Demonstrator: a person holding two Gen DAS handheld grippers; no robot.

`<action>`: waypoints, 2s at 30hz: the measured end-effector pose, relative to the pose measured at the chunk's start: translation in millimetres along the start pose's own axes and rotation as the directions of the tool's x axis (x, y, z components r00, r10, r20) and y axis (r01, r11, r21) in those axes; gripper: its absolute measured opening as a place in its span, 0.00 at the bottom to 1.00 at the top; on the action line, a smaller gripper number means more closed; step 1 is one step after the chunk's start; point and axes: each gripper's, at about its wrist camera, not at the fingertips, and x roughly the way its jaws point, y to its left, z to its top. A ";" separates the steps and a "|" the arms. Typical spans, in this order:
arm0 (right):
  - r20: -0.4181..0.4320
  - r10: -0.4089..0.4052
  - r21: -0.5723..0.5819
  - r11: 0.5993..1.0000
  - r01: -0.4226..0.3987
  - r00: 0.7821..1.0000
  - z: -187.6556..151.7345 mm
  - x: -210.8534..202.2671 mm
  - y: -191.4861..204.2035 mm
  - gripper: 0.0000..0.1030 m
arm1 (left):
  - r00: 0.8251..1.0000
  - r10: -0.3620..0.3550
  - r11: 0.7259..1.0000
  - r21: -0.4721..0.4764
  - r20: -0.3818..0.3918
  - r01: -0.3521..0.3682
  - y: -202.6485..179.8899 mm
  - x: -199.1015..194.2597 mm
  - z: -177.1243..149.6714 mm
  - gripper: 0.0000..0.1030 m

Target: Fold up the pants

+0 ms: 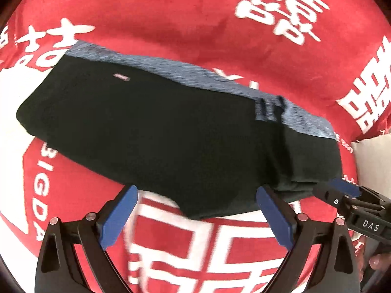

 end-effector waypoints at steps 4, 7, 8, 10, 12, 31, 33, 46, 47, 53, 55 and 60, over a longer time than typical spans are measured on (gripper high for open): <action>-0.010 -0.055 -0.025 0.998 0.054 0.998 9.1 11.5 25.2 0.75 | 0.999 0.045 0.999 -0.018 -0.023 -0.045 26.5 2.2 1.9 0.95; -0.013 -0.082 -0.052 0.995 0.081 0.997 16.3 20.7 38.0 0.78 | 0.998 0.058 0.997 -0.047 -0.021 -0.059 45.4 2.2 3.3 0.95; -0.027 -0.089 -0.064 0.994 0.087 0.996 17.9 27.8 41.9 0.78 | 0.998 0.054 0.996 -0.066 -0.020 -0.055 53.7 2.1 4.1 0.95; -0.071 -0.096 -0.060 0.994 0.092 0.993 19.1 43.4 44.1 0.80 | 0.999 0.047 0.995 -0.092 -0.014 -0.048 65.4 2.2 5.6 0.95; -0.068 -0.096 -0.049 0.994 0.092 0.993 20.1 48.7 44.3 0.83 | 0.999 0.038 0.993 -0.113 -0.004 -0.038 74.6 2.0 7.7 0.95; -0.059 -0.190 -0.122 0.976 0.182 0.980 12.9 65.2 66.1 0.90 | 0.913 -0.274 0.790 -0.471 0.301 0.392 218.3 17.1 23.3 0.95; -0.063 -0.192 -0.119 0.976 0.184 0.979 15.5 68.2 66.5 0.90 | 0.909 -0.278 0.795 -0.457 0.310 0.399 217.5 17.9 24.3 0.95; -0.061 -0.190 -0.121 0.976 0.181 0.980 20.2 74.6 70.9 0.90 | 0.892 -0.259 0.787 -0.454 0.371 0.418 213.1 30.7 46.5 0.98; -0.060 -0.190 -0.121 0.976 0.182 0.980 20.5 74.8 71.4 0.90 | 0.902 -0.239 0.799 -0.455 0.358 0.393 209.9 31.2 49.3 0.98; -0.066 -0.189 -0.120 0.976 0.180 0.980 25.8 69.9 73.3 0.91 | 0.961 -0.069 0.871 -0.454 0.269 0.189 194.3 26.4 56.4 0.52; -0.052 -0.186 -0.117 0.977 0.179 0.981 29.6 56.2 75.9 0.91 | 0.967 -0.047 0.886 -0.437 0.249 0.155 195.2 24.8 55.7 0.33; -0.021 -0.060 -0.122 0.991 0.057 0.998 62.2 17.0 99.4 0.91 | 0.959 0.042 0.956 -0.289 0.281 0.043 167.4 6.0 53.4 0.30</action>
